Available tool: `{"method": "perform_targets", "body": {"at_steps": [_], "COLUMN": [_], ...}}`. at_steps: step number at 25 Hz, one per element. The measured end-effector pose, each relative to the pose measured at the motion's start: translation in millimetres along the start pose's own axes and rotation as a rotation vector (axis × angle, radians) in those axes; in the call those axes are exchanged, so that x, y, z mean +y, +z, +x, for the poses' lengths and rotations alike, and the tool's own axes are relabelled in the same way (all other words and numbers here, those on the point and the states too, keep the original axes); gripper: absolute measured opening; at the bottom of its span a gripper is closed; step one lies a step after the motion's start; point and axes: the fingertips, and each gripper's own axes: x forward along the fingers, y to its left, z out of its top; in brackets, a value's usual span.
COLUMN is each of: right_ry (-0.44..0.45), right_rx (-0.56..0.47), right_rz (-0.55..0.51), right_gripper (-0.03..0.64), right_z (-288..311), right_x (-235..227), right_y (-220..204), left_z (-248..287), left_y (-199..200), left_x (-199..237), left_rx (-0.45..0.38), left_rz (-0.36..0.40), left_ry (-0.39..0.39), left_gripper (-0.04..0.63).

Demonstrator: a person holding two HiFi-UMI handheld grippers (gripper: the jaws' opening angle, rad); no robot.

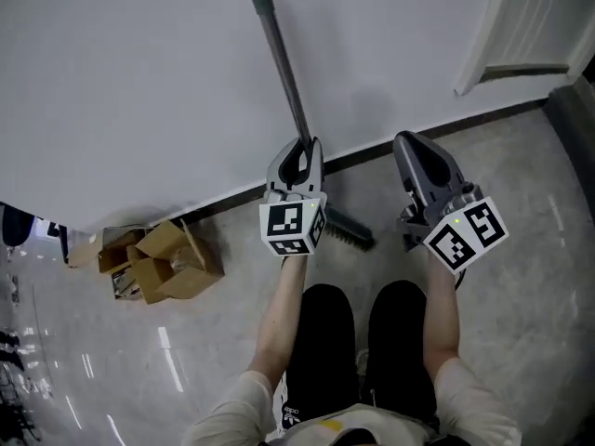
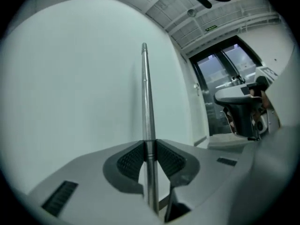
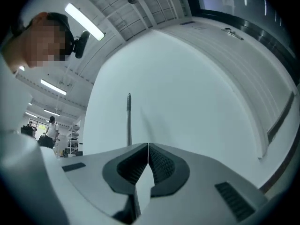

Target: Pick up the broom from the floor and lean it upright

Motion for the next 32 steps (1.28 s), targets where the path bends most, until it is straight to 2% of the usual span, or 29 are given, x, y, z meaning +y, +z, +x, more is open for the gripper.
{"method": "perform_targets", "body": {"at_steps": [4, 7, 13, 20, 25, 30, 32], "right_ry": [-0.086, -0.133, -0.173, -0.189, -0.191, -0.196, -0.189], "right_rx": [0.107, 0.167, 0.188, 0.181, 0.205, 0.218, 0.203], "right_rz": [-0.069, -0.058, -0.017, 0.036, 0.001, -0.019, -0.013], "right_gripper": [0.012, 0.012, 0.012, 0.012, 0.013, 0.012, 0.012], "right_z": [25.5, 31.6, 34.3, 30.1, 30.1, 28.2, 28.2], "right_x": [3.9, -1.3, -17.3, -25.4, -27.1, -28.8, -26.1], "right_y": [-50.9, -83.5, -118.3, -135.2, -141.9, -146.7, -146.3], "left_z": [-5.0, -7.3, 5.4, 18.8, 25.4, 25.1, 21.5], "left_y": [-10.3, -12.2, -17.0, -28.8, -29.7, -30.8, -28.5], "left_x": [26.5, 39.1, 56.3, 72.8, 72.6, 70.9, 71.9], "left_rx": [0.018, 0.032, 0.024, 0.004, -0.018, -0.026, -0.050], "left_rz": [-0.057, -0.086, -0.073, -0.131, -0.106, -0.025, -0.024], "left_ry": [0.116, 0.189, 0.244, 0.235, 0.240, 0.236, 0.237], "left_gripper": [0.127, 0.127, 0.127, 0.127, 0.127, 0.129, 0.138]}}
